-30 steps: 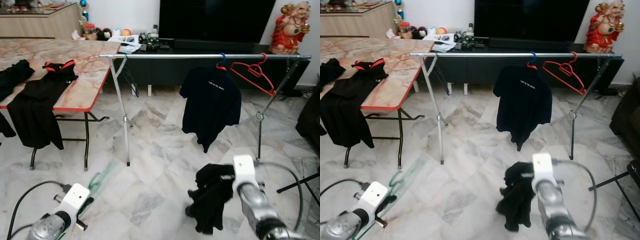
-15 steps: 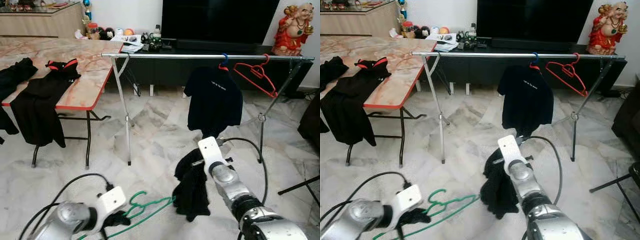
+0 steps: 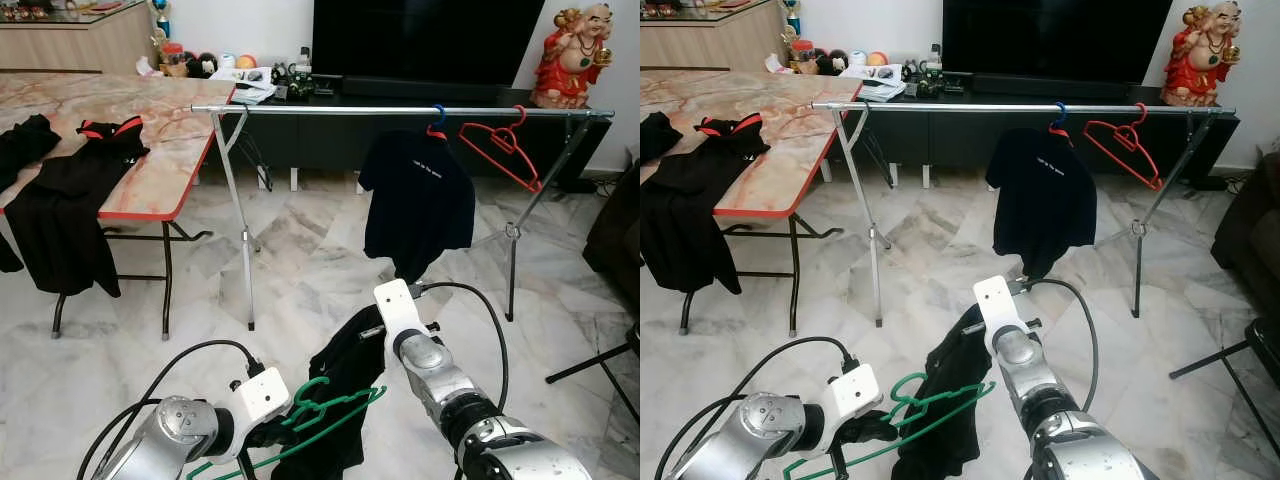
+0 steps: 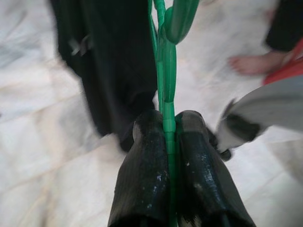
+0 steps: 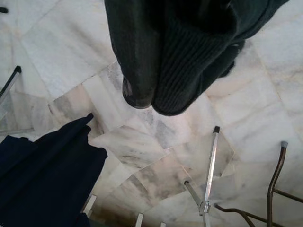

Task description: Hang hanger

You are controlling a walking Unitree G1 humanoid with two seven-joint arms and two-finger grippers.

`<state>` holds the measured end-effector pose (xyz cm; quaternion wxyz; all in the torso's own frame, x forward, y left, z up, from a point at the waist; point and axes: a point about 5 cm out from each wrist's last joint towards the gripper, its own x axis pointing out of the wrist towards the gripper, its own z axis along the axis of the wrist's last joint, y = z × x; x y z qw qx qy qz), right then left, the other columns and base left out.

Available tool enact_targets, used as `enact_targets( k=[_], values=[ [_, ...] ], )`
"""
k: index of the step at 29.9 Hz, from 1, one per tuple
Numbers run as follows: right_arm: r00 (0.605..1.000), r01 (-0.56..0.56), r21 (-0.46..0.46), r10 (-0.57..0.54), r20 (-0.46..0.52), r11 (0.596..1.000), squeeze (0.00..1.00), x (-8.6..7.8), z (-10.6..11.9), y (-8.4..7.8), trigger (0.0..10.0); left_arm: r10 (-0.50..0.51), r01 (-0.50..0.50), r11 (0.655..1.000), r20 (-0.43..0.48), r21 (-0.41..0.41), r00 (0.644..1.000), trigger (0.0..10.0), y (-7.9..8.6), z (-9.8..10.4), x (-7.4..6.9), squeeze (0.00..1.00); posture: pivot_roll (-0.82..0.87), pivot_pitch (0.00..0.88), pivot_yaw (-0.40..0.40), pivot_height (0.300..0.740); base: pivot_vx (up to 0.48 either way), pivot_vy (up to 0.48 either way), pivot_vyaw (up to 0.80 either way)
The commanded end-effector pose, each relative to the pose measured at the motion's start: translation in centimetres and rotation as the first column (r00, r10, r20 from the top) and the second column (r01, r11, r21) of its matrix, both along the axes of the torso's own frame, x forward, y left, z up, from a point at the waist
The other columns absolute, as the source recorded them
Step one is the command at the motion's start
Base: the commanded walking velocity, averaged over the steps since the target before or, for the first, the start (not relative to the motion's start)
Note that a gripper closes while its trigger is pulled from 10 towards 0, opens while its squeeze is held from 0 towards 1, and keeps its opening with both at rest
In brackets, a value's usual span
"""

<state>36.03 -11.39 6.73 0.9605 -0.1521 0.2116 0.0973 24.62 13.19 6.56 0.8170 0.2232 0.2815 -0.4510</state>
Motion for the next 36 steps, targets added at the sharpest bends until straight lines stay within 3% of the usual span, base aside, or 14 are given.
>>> enact_targets(
  k=[1, 4, 11, 16, 21, 27, 31, 36],
  values=[
    [1.0, 0.008, 0.019, -0.008, 0.019, 1.0, 0.0, 0.6, 0.9, 0.1, 10.0, 0.003, -0.003, 1.0, 0.025, 0.03, 1.0, 10.0, 0.1, -0.1, 0.2, 0.0, 0.24, 0.0, -0.075, 0.74, 0.0, 0.0, 0.0],
    [1.0, -0.007, 0.015, 0.007, 0.02, 1.0, 0.0, 0.6, 0.9, 0.3, 10.0, 0.079, -0.085, 0.994, 0.086, 0.062, 0.993, 10.0, 0.8, -0.2, 1.3, 0.0, 0.24, 0.0, -0.079, 0.74, 0.0, 0.0, 0.0],
    [0.999, -0.028, 0.022, 0.028, 0.016, 0.999, 0.0, 0.5, 0.8, 0.6, 10.0, 0.112, -0.118, 0.992, 0.129, 0.037, 0.985, 10.0, 0.6, -0.1, 1.9, 0.0, 0.24, 0.0, -0.079, 0.74, 0.0, 0.0, 0.0],
    [0.999, -0.053, 0.042, 0.053, 0.007, 0.998, 0.0, 0.4, 0.8, 1.2, 10.0, 0.135, -0.127, 0.99, 0.155, -0.06, 0.979, 10.0, -0.6, 0.3, 2.3, 0.0, 0.23, 0.0, -0.08, 0.74, 0.0, 0.0, 0.0],
    [0.998, -0.067, 0.063, 0.068, -0.002, 0.996, 0.0, 0.2, 0.6, 1.8, 10.0, 0.192, -0.156, 0.963, 0.154, -0.22, 0.969, 10.0, -1.8, 1.4, 2.7, 0.0, 0.23, 0.0, -0.081, 0.74, 0.0, 0.0, 0.0],
    [0.999, -0.048, 0.074, 0.048, 0.001, 0.996, 0.0, 0.2, 0.7, 1.9, 10.0, 0.287, -0.246, 0.95, 0.227, -0.192, 0.931, 10.0, -1.4, 1.7, 3.9, 0.0, 0.23, 0.0, -0.083, 0.74, 0.0, 0.0, 0.0],
    [1.0, -0.023, 0.07, 0.022, 0.007, 0.997, 0.0, 0.3, 0.8, 1.6, 10.0, 0.29, -0.271, 0.956, 0.238, -0.109, 0.927, 10.0, -1.1, 1.2, 4.1, 0.0, 0.24, 0.0, -0.083, 0.74, 0.0, 0.0, 0.0],
    [0.998, 0.048, 0.068, -0.049, 0.028, 0.997, 0.0, 0.7, 1.2, 0.8, 10.0, 0.32, -0.309, 0.947, 0.23, -0.083, 0.919, 10.0, -0.9, 0.9, 4.2, 0.0, 0.23, 0.0, -0.082, 0.74, 0.0, 0.0, 0.0]
  ],
)
